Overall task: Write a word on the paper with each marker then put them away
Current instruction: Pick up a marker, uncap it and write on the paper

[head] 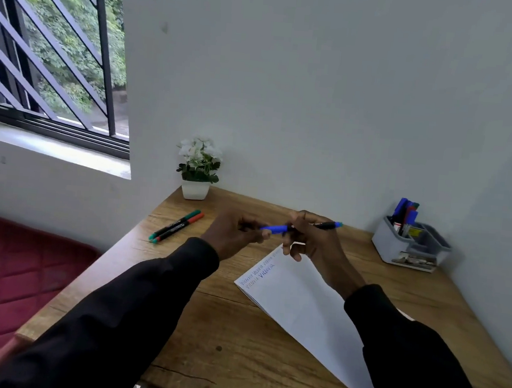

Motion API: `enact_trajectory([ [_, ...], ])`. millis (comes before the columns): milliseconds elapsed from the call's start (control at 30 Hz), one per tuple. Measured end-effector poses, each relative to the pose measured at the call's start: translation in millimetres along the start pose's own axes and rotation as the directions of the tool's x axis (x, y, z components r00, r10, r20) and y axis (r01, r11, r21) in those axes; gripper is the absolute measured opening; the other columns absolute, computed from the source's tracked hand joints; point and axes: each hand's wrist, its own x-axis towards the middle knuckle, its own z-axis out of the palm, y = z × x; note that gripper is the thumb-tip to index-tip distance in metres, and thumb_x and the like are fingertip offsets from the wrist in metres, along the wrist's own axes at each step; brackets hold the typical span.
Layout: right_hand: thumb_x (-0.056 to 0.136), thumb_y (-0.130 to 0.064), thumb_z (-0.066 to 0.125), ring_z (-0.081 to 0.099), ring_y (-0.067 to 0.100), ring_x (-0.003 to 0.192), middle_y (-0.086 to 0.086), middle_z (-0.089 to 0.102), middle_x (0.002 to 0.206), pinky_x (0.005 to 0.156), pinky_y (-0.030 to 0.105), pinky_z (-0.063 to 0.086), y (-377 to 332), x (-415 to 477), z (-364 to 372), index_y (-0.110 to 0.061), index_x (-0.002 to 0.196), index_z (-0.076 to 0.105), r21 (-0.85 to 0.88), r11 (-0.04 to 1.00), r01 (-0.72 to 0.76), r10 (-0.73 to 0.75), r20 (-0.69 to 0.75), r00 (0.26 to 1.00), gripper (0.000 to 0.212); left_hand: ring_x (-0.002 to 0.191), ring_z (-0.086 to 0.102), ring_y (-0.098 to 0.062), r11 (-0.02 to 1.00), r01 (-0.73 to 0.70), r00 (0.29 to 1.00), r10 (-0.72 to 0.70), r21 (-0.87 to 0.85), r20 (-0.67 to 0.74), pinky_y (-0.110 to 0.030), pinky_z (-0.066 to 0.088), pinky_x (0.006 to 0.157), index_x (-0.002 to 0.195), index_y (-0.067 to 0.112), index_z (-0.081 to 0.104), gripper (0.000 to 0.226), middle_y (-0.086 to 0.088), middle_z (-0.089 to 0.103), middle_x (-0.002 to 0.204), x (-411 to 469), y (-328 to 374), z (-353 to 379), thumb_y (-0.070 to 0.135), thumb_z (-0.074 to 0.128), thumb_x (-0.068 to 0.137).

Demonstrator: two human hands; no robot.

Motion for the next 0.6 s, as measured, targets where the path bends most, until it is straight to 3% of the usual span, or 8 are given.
enact_trajectory([
  [100,0.105,-0.015,0.058,0.064,0.031,0.059,0.027,0.069,0.078,0.048,0.028,0.045,3.1,-1.0,-1.3,0.003,0.093,0.074,-0.049,0.999,0.002,-0.001,0.01,1.0,0.027,0.064,0.061,0.003,0.998,-0.028,0.999,0.026,0.061,0.033,-0.011,0.047,0.061,0.092,0.016,0.076,0.008,0.006,0.07,0.071,0.8,2.2,-0.8,0.015,0.069,0.088],
  [233,0.109,-0.009,0.047,0.068,0.03,0.07,0.028,0.071,0.089,0.06,0.027,0.053,1.8,-1.6,-8.6,0.011,0.114,0.073,-0.126,0.992,-0.008,0.028,0.162,0.986,0.032,0.056,0.056,0.004,0.992,-0.076,0.994,0.068,0.104,0.081,-0.006,0.041,0.055,0.08,0.017,0.075,0.014,0.015,0.063,0.056,-0.7,2.3,-0.3,0.007,0.068,0.088],
  [400,0.111,-0.004,0.034,0.069,0.031,0.085,0.034,0.069,0.105,0.074,0.029,0.055,-2.0,-3.3,-19.0,0.015,0.129,0.062,-0.12,0.99,-0.07,0.106,0.329,0.938,0.039,0.063,0.061,0.005,0.99,-0.053,0.994,0.04,0.128,0.099,-0.006,0.045,0.058,0.103,0.004,0.074,0.017,0.01,0.068,0.07,4.8,-8.2,1.0,0.005,0.067,0.088],
  [533,0.104,-0.015,0.043,0.07,0.038,0.084,0.04,0.069,0.107,0.071,0.033,0.057,7.9,0.4,-33.6,0.014,0.121,0.067,-0.097,0.993,-0.071,0.089,0.193,0.977,0.041,0.061,0.058,0.0,0.989,0.004,0.998,-0.013,0.148,0.06,-0.006,0.043,0.056,0.101,0.005,0.075,0.015,-0.004,0.07,0.074,12.6,-19.1,1.8,0.009,0.067,0.088],
  [600,0.099,-0.018,0.049,0.07,0.04,0.082,0.039,0.07,0.101,0.068,0.034,0.057,14.1,2.0,-43.2,0.012,0.113,0.07,-0.114,0.992,-0.054,0.063,0.078,0.995,0.04,0.069,0.058,-0.001,0.97,0.058,0.998,-0.063,0.235,0.015,-0.008,0.041,0.059,0.105,0.008,0.073,0.018,-0.004,0.071,0.088,18.0,-30.1,1.8,0.014,0.068,0.089],
])
